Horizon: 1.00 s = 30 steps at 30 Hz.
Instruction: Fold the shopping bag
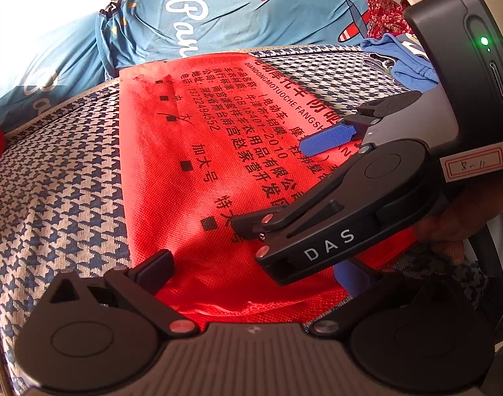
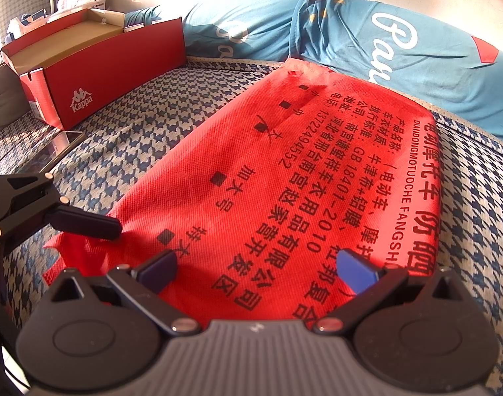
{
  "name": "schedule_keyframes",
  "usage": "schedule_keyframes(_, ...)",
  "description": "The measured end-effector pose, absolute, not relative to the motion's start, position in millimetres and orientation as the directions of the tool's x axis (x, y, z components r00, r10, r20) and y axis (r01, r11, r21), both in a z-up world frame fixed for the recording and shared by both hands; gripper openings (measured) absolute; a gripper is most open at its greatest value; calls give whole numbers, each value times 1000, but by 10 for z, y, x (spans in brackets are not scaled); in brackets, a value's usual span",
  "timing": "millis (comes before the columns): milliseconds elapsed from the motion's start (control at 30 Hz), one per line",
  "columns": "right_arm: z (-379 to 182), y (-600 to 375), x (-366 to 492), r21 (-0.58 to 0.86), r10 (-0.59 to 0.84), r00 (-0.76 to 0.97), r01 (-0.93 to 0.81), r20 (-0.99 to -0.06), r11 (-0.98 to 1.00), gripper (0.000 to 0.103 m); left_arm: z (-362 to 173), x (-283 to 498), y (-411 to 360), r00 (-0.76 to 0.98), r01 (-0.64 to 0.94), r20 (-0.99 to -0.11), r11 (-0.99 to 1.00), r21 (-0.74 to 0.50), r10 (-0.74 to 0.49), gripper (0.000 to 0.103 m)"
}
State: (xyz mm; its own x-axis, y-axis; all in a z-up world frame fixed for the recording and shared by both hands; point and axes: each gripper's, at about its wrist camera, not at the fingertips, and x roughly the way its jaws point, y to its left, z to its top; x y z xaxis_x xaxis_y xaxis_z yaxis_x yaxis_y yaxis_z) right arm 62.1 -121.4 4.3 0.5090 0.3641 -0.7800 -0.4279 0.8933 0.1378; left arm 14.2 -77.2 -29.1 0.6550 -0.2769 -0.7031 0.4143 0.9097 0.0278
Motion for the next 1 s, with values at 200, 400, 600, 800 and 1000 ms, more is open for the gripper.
schedule_keyframes(200,43,-1213,624,138,365,508,-429,-780,893,103,-293,143,-781,656,411,-703,911,28,-275,103)
schedule_keyframes(400,44,-1212,630,139,365,507,-429,-781,893,103,-303,136,-780,657,410,-702,912,28,-274,103)
schedule_keyframes(600,39,-1218,643,140,365,507,-429,-781,893,103,-309,136,-789,658,407,-701,913,26,-273,103)
schedule_keyframes(800,39,-1205,625,138,365,504,-431,-783,892,103,-309,136,-783,657,409,-702,912,25,-275,103)
schedule_keyframes(1000,63,-1223,566,135,355,498,-424,-791,896,103,-321,100,-763,663,404,-698,914,30,-271,103)
